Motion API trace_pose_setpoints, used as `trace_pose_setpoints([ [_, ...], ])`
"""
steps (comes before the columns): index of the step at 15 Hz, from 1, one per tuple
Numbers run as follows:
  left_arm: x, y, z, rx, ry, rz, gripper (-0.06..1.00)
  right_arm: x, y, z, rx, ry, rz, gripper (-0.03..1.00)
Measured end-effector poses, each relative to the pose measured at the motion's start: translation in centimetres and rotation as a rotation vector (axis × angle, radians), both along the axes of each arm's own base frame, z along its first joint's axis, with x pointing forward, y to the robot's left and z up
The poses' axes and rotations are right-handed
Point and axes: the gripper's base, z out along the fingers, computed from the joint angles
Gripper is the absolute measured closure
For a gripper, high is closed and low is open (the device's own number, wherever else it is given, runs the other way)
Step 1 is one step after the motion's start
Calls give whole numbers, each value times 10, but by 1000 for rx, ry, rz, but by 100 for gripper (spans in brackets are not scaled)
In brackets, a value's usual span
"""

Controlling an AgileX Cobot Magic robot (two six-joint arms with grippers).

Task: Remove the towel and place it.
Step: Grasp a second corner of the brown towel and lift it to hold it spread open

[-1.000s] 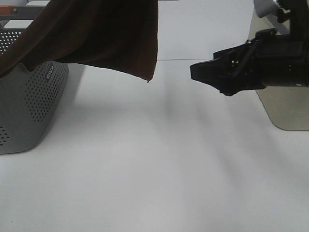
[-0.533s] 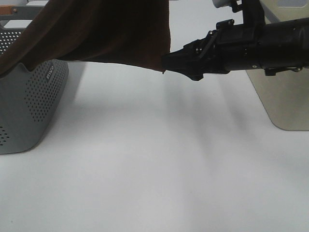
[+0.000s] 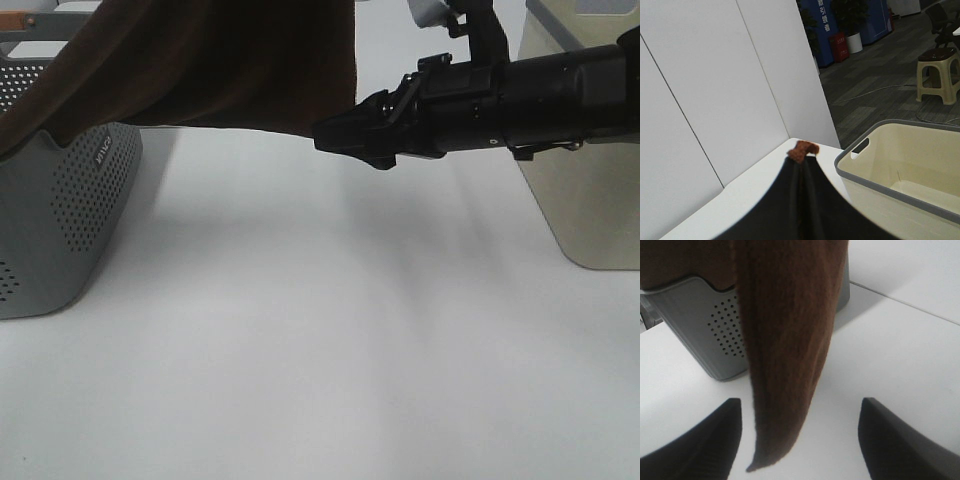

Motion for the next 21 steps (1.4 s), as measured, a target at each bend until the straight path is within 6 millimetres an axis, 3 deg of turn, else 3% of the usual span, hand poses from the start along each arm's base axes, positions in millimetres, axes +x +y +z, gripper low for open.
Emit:
trace_pose_setpoints([
  [3,4,-3,-5,6,7,-1,94,5,-1,4,-11,-8,-36,41],
  [6,4,-4,-6,7,8,-1,94,7,-1,4,15,35,-74,87],
  [7,4,-4,-6,7,8,-1,94,7,-1,4,45,83,-104,96],
  [9,5,-4,-7,8,9,-1,94,7,-1,4,96,163,-155,97],
  [13,18,-15,-29,47,55,0,94,-1,-6,11,86,288,-221,97],
  [16,24,-21,-42,43,113,-2,94,-11,-13,38,8,385,-260,97],
  [21,23,-22,-44,-75,232,-17,94,-26,-44,93,-314,465,-426,97],
])
